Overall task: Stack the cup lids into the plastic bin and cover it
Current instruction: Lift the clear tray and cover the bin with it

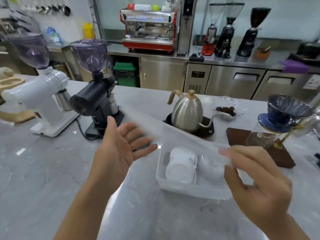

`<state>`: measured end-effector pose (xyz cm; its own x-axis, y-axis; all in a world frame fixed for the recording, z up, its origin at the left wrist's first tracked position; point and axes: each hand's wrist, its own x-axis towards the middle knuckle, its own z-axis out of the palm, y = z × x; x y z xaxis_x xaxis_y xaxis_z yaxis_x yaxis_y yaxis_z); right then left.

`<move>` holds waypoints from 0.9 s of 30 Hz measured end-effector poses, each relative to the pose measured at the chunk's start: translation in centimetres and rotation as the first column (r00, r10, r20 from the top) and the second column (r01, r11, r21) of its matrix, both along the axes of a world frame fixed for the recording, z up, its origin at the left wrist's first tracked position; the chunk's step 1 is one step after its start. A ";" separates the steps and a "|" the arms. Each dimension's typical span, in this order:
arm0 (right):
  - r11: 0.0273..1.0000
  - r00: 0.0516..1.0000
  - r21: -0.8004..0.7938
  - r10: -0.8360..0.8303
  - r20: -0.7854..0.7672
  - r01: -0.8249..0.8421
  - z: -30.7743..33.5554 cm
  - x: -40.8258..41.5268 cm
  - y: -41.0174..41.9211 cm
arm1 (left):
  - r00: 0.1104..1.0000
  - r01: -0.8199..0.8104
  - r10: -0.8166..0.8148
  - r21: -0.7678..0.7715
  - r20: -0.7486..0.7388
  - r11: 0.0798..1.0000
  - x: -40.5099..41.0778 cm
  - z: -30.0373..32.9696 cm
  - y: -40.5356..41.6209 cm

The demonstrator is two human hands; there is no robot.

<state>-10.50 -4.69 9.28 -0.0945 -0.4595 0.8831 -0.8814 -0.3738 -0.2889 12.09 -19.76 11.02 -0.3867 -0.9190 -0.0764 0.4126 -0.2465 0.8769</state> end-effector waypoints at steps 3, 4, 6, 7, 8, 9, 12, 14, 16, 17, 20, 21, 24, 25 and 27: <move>0.994 0.949 -0.016 -0.108 -0.296 0.108 -1.6 -2.3 1.3 | 0.994 0.112 -0.113 0.029 0.010 0.993 -1.4 0.5 -0.7; 0.990 0.924 -0.020 -0.138 -0.357 0.140 -2.4 -2.9 1.7 | 0.992 0.104 -0.105 0.016 0.077 0.994 -2.0 -0.1 -0.8; 0.982 0.895 -0.013 -0.176 -0.411 0.187 -4.1 -3.6 2.4 | 0.979 0.097 -0.095 -0.003 0.180 0.995 -2.9 -1.7 -0.9; 0.978 0.887 -0.005 -0.190 -0.421 0.207 -4.7 -3.8 2.5 | 0.974 0.096 -0.094 0.001 0.205 0.995 -3.4 -2.5 -0.8; 0.974 0.881 0.013 -0.200 -0.428 0.227 -5.3 -3.9 2.6 | 0.970 0.094 -0.096 0.018 0.222 0.995 -3.9 -3.4 -0.9; 0.971 0.884 0.050 -0.189 -0.427 0.232 -5.6 -3.9 2.6 | 0.966 0.088 -0.094 0.033 0.240 0.996 -4.3 -4.2 -1.0; 0.959 0.936 0.206 -0.121 -0.330 0.196 -5.8 -4.1 2.6 | 0.950 0.036 -0.036 0.008 0.310 0.999 -5.6 -6.0 -2.0; 0.928 0.980 0.319 -0.168 -0.110 0.195 -5.7 -4.6 2.8 | 0.938 0.016 0.001 -0.048 0.346 0.999 -6.1 -6.6 -3.2; 0.896 0.924 0.403 -0.301 0.236 0.189 -5.3 -5.4 2.7 | 0.931 0.017 0.021 -0.102 0.363 0.995 -6.4 -6.5 -4.5; 0.880 0.840 0.449 -0.357 0.407 0.156 -5.1 -6.0 2.5 | 0.929 0.020 0.025 -0.117 0.369 0.993 -6.8 -6.6 -5.1; 0.878 0.522 0.452 -0.315 0.793 -0.158 -4.9 -7.0 1.0 | 0.923 0.025 0.016 -0.102 0.385 0.994 -8.2 -6.7 -6.6; 0.881 0.444 0.417 -0.289 0.848 -0.224 -4.9 -7.1 0.5 | 0.919 0.014 0.024 -0.095 0.395 0.995 -9.0 -6.8 -6.9; 0.894 0.368 0.392 -0.296 0.881 -0.219 -5.3 -7.1 -0.7 | 0.897 -0.086 0.124 -0.109 0.423 0.990 -10.7 -6.6 -7.3; 0.896 0.383 0.397 -0.302 0.873 -0.198 -5.4 -7.1 -1.0 | 0.891 -0.123 0.158 -0.110 0.425 0.986 -11.0 -6.6 -7.4; 0.889 0.419 0.424 -0.322 0.849 -0.176 -5.6 -7.2 -1.3 | 0.876 -0.155 0.190 -0.113 0.444 0.981 -11.2 -6.7 -7.6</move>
